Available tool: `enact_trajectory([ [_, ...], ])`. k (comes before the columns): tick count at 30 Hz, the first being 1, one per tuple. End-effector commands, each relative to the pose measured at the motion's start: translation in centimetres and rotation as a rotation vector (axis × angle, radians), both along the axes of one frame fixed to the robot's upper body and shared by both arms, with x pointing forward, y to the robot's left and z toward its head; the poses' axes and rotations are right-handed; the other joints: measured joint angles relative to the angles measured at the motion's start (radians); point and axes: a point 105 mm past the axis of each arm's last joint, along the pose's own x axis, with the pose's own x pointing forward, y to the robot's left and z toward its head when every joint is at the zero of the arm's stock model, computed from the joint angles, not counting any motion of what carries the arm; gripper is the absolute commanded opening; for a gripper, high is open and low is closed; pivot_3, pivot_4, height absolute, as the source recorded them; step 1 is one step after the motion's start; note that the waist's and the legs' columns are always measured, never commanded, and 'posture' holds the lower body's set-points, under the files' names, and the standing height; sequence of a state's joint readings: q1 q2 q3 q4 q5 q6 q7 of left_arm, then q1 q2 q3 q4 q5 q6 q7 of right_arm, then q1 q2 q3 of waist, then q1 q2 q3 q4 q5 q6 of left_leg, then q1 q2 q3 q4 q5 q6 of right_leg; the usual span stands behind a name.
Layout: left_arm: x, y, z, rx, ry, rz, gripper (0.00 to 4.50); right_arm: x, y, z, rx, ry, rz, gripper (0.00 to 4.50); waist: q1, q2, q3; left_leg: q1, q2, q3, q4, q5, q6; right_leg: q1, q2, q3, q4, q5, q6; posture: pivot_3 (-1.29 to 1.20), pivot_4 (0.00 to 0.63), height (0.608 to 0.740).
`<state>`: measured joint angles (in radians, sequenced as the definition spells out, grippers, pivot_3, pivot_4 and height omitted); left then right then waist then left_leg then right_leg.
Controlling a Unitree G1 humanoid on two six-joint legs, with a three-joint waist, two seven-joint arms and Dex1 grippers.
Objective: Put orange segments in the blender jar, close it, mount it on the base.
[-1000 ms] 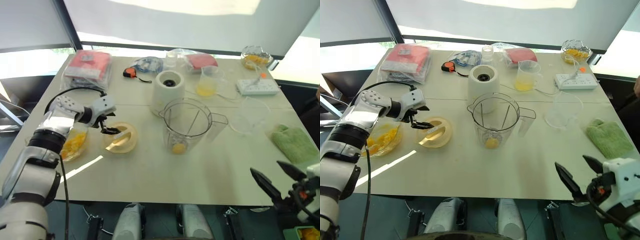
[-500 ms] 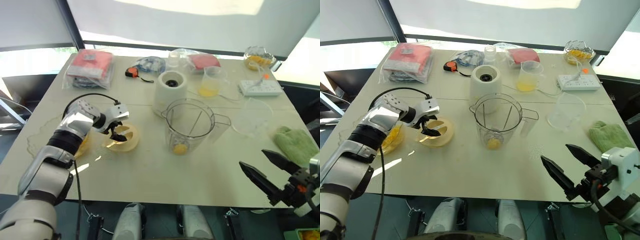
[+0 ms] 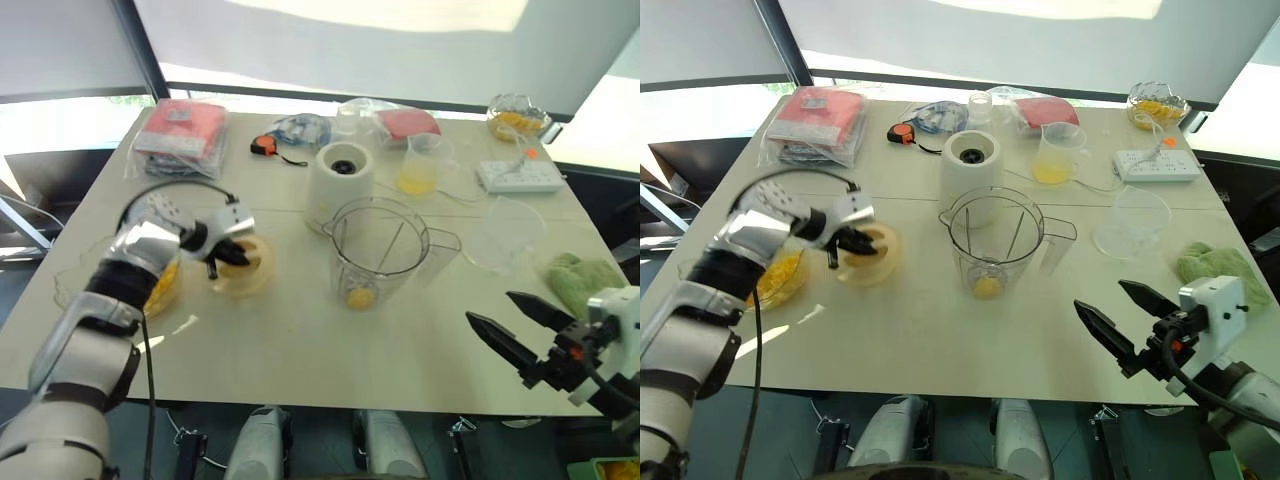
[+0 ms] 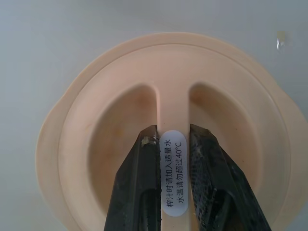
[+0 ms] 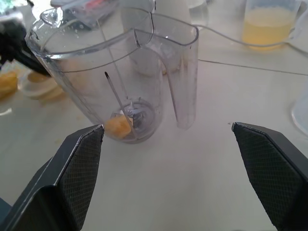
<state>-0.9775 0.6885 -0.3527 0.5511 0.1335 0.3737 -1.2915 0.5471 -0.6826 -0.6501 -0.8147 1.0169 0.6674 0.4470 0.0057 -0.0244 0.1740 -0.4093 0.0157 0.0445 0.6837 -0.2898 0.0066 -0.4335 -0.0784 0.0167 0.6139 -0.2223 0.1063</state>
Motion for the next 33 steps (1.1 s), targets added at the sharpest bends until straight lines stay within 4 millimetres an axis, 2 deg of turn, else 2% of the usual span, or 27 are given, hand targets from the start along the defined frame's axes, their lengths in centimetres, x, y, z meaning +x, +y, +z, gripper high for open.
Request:
enact_trajectory([
  [1, 0.8, -1.0, 8.4, -0.1, -0.2, -0.092, 0.26, 0.6, 0.5, 0.2, 0.019, -0.036, 0.01, 4.5, 0.007, -0.002, 0.001, 0.0, -0.001, 0.0, 0.0, 0.0, 0.0, 0.0, 0.0, 0.0, 0.0, 0.0, 0.0, 0.0, 0.15, 0.74],
  [5, -0.4, -3.8, 14.6, -0.156, -0.271, -0.324, 0.26, 1.5, 0.3, -0.5, 0.008, -0.029, 0.011, 4.5, 0.009, -0.001, 0.0, 0.001, -0.004, 0.002, 0.0, -0.001, 0.002, 0.002, 0.0, 0.001, -0.001, -0.001, 0.001, 0.0, 0.15, 0.74],
  [8, -1.5, -7.1, 18.3, -0.197, -0.311, -0.505, 0.26, 1.9, 0.1, -0.7, -0.002, -0.029, 0.012, 4.5, 0.011, -0.004, 0.002, 0.0, -0.006, 0.003, 0.001, -0.001, 0.002, 0.003, 0.0, 0.0, -0.001, -0.001, 0.002, 0.0, 0.15, 0.74],
  [10, -2.0, -9.4, 19.5, -0.217, -0.317, -0.589, 0.26, 2.1, 0.0, -0.8, -0.011, -0.032, 0.014, 4.5, 0.01, -0.004, 0.002, -0.001, -0.006, 0.002, 0.001, -0.001, 0.002, 0.003, 0.0, 0.0, -0.002, -0.001, 0.002, 0.0, 0.15, 0.74],
  [14, -3.2, -14.6, 20.4, -0.231, -0.301, -0.734, 0.26, 2.3, 0.4, -0.9, -0.018, -0.041, 0.019, 4.5, 0.008, -0.004, 0.002, 0.0, -0.006, 0.002, 0.001, -0.002, 0.003, 0.003, 0.0, 0.0, -0.002, -0.002, 0.003, 0.0, 0.15, 0.74],
  [17, -4.5, -18.0, 20.0, -0.263, -0.232, -0.815, 0.26, 2.3, 0.9, -1.1, -0.023, -0.044, 0.017, 4.5, 0.007, -0.004, 0.002, 0.0, -0.006, 0.002, 0.001, -0.002, 0.003, 0.003, 0.0, 0.0, -0.001, -0.002, 0.003, 0.0, 0.15, 0.74],
  [21, -5.2, -20.0, 17.4, -0.189, -0.202, -0.922, 0.26, 2.0, 1.5, -1.2, 0.004, -0.06, 0.001, 4.5, 0.0, -0.002, 0.003, 0.0, -0.005, 0.0, 0.001, -0.002, 0.003, 0.002, 0.001, 0.001, 0.0, -0.002, 0.003, 0.0, 0.15, 0.74],
  [24, -5.4, -20.5, 15.5, -0.127, -0.176, -0.972, 0.26, 1.6, 2.0, -1.4, -0.004, -0.056, -0.008, 4.5, 0.001, -0.001, 0.002, 0.001, -0.004, -0.001, 0.001, -0.002, 0.003, 0.001, 0.002, 0.002, 0.001, -0.002, 0.003, 0.0, 0.15, 0.74],
  [28, -5.8, -19.9, 13.0, -0.011, -0.127, -1.03, 0.26, 1.5, 2.2, -1.5, 0.0, -0.066, -0.041, 4.5, 0.002, -0.001, 0.002, 0.001, -0.003, -0.001, 0.001, -0.002, 0.003, 0.001, 0.002, 0.002, 0.001, -0.002, 0.003, 0.0, 0.15, 0.74],
  [33, -6.2, -20.4, 11.0, 0.06, -0.085, -1.075, 0.26, 1.6, 3.0, -1.7, 0.011, -0.068, -0.045, 4.5, 0.01, -0.001, 0.002, 0.001, -0.003, -0.001, 0.001, -0.002, 0.003, 0.002, 0.002, 0.003, 0.0, -0.002, 0.002, 0.0, 0.15, 0.74],
])
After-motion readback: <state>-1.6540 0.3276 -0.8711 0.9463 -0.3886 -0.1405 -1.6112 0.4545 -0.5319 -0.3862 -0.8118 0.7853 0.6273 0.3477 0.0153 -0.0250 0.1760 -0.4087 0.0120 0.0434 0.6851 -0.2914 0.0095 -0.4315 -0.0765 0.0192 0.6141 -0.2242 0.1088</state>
